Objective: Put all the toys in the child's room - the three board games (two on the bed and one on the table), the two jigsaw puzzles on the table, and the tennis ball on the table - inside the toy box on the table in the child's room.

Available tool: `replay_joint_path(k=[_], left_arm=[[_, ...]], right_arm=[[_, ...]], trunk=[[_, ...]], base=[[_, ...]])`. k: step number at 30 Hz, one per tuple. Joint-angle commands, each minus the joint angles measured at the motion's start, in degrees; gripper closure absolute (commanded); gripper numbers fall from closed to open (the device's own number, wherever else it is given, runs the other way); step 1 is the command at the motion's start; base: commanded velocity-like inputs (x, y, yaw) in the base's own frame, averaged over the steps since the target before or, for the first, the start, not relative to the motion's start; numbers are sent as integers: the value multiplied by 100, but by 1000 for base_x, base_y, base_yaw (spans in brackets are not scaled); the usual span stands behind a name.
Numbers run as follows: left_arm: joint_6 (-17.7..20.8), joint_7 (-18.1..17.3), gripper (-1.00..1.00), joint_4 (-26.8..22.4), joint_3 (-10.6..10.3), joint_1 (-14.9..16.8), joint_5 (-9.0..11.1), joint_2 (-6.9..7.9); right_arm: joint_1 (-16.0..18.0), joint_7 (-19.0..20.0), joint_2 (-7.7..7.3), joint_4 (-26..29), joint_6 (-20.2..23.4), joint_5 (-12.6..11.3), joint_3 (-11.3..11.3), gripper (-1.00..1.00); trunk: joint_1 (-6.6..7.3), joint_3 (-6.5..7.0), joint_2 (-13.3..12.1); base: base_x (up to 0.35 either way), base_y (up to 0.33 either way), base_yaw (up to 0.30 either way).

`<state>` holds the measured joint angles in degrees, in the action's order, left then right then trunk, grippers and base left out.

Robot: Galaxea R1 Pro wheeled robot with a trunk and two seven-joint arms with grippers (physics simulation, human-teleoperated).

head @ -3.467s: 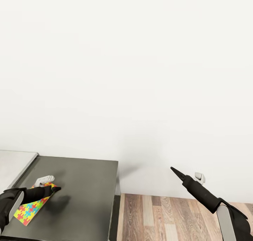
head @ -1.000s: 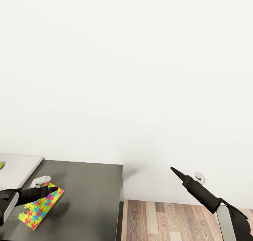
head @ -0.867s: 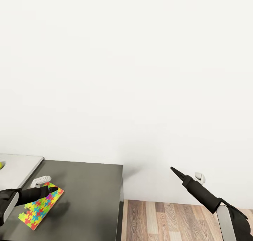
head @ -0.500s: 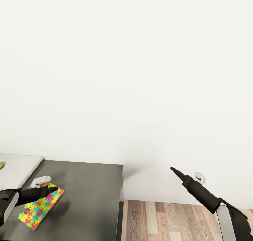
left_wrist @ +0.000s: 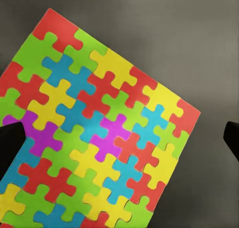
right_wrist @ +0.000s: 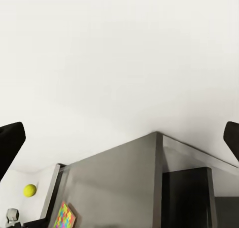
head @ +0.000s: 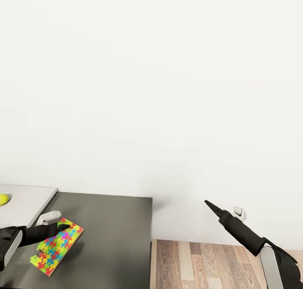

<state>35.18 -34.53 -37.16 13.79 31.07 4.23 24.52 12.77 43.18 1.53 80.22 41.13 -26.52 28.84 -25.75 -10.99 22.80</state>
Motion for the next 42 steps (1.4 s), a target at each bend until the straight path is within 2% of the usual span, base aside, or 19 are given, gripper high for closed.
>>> replay_joint_path(k=[1,12,42], left_arm=[[50,-1,-100,-1,10,4,43,0],[50,-1,-100,1,10,4,43,0],[50,-1,-100,-1,10,5,43,0]], right_arm=[[7,11,5,3,36,-11,15,-100],[7,7,5,3,36,-11,16,-100],[7,2,5,3,32,-11,8,-100]], trunk=[[-3,-12,12],[-3,-12,12],[-3,-12,12]], base=[[0,63,0],[0,112,0],[0,25,0]])
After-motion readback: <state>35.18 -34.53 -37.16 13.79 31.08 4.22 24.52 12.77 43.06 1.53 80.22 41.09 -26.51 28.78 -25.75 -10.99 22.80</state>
